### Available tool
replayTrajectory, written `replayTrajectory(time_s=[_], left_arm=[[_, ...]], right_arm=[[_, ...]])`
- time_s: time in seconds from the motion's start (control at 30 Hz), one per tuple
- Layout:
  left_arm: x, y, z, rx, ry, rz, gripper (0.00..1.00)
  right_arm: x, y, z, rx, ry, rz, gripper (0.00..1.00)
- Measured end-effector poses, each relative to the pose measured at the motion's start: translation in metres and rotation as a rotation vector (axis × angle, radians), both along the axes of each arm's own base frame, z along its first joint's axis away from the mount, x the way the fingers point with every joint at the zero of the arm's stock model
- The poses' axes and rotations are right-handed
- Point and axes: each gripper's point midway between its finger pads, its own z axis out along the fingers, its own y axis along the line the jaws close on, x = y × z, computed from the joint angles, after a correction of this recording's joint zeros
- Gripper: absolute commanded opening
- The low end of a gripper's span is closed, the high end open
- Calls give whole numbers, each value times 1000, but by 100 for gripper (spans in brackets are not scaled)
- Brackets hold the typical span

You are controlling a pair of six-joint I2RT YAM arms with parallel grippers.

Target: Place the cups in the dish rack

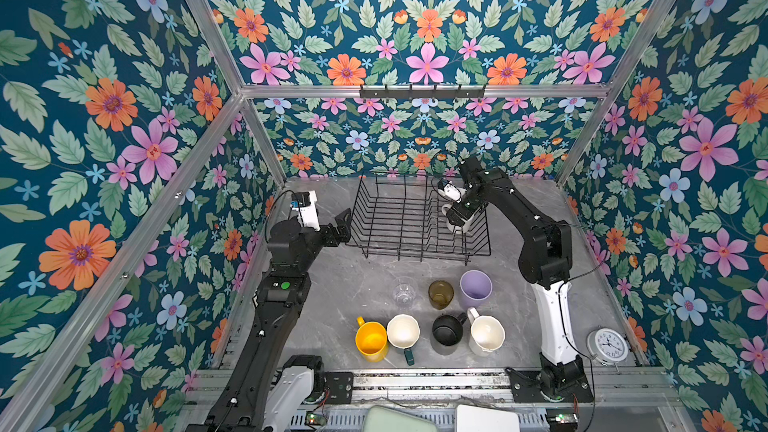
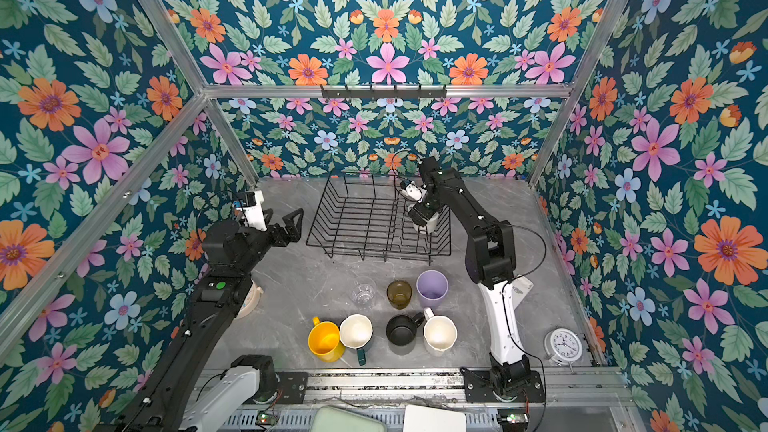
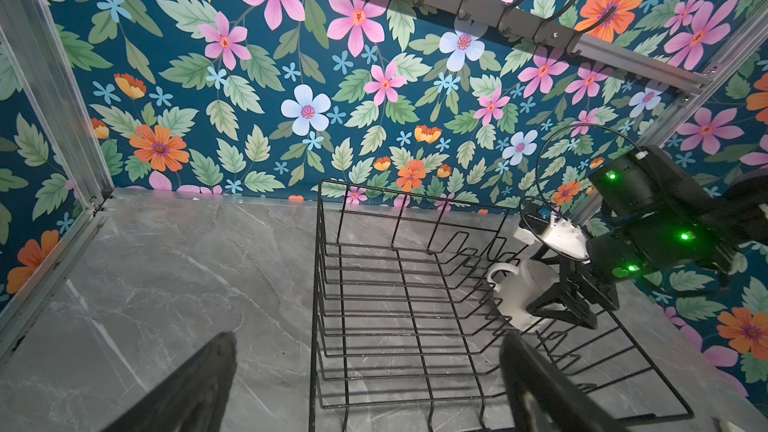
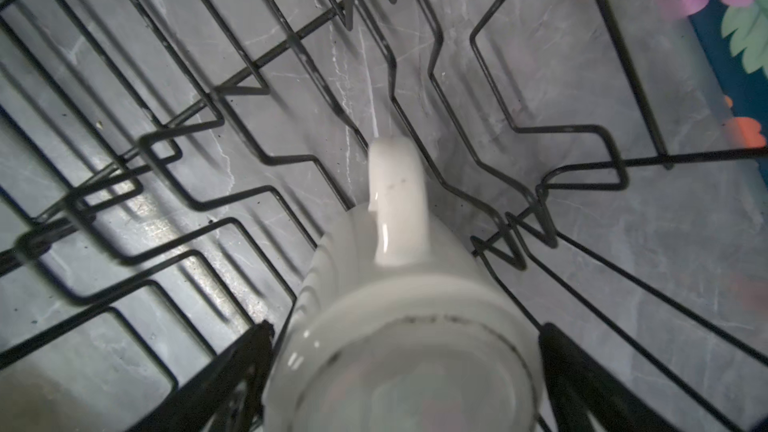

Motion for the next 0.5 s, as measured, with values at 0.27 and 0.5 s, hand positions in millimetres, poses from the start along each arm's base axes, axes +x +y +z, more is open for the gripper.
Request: replayTrajectory(time_s=[0.27, 0.5], left_arm=[[0, 0, 0, 0, 0, 0, 100], [0, 0, 0, 0, -1, 0, 100]], right_arm=[[8, 5, 22, 31, -47, -39, 99], [10, 14, 89, 140, -141, -102, 99]])
